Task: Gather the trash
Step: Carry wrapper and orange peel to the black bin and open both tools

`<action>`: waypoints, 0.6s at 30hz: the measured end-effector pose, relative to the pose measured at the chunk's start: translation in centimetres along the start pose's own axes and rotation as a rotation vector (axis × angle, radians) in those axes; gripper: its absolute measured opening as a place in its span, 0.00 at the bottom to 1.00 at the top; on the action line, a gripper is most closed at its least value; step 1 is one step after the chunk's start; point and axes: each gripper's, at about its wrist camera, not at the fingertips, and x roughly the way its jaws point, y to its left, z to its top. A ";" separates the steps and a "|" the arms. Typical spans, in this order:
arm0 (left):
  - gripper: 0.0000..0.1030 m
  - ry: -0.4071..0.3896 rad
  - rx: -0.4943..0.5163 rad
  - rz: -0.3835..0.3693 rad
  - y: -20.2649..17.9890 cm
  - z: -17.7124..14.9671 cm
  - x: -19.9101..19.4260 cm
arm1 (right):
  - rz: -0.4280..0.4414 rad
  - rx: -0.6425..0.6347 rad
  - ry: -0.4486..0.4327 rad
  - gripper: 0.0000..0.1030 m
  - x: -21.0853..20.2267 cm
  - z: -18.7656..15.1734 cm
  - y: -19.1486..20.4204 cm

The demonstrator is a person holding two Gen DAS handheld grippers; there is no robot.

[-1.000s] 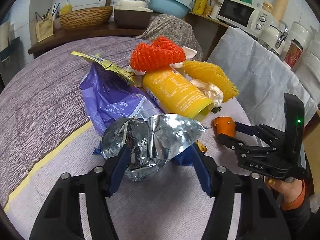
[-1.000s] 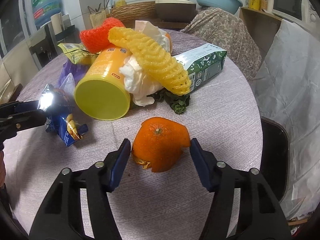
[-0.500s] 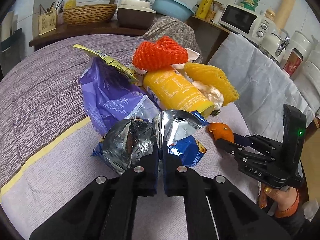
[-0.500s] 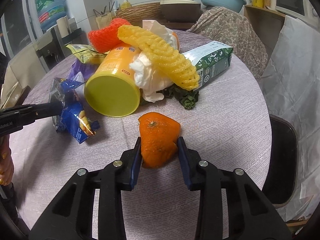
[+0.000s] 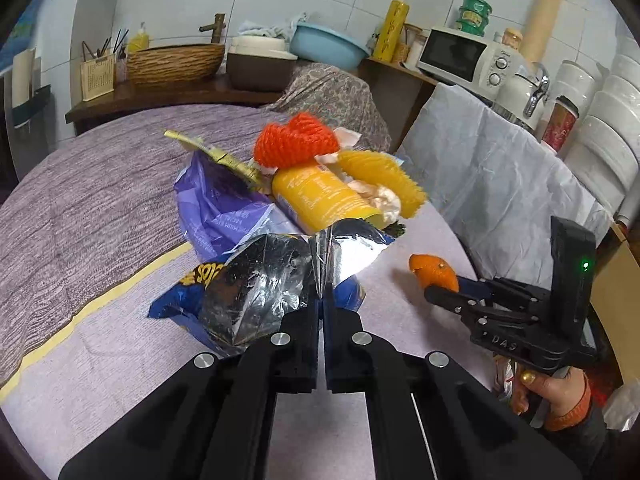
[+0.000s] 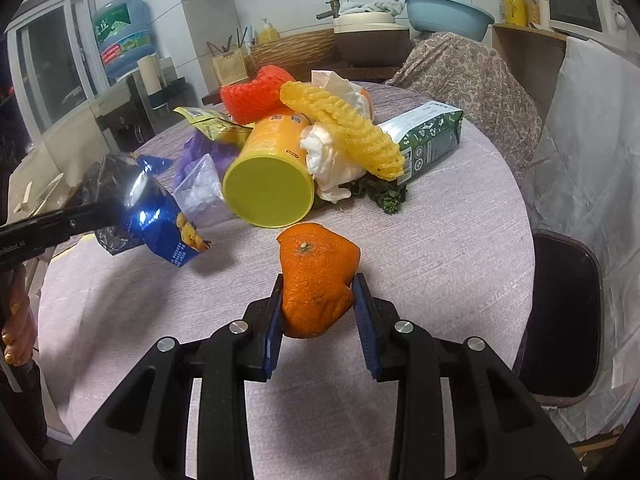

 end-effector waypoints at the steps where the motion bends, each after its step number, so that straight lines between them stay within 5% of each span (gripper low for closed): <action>1: 0.03 -0.009 0.008 -0.001 -0.4 0.1 -0.3 | 0.006 0.012 -0.009 0.32 -0.4 -0.3 -0.2; 9: 0.03 -0.079 0.094 -0.054 -4.7 2.4 -2.4 | 0.021 0.047 -0.082 0.32 -3.6 -0.4 -1.6; 18: 0.03 -0.046 0.199 -0.150 -11.8 5.7 2.4 | -0.070 0.099 -0.156 0.32 -6.9 -0.2 -6.0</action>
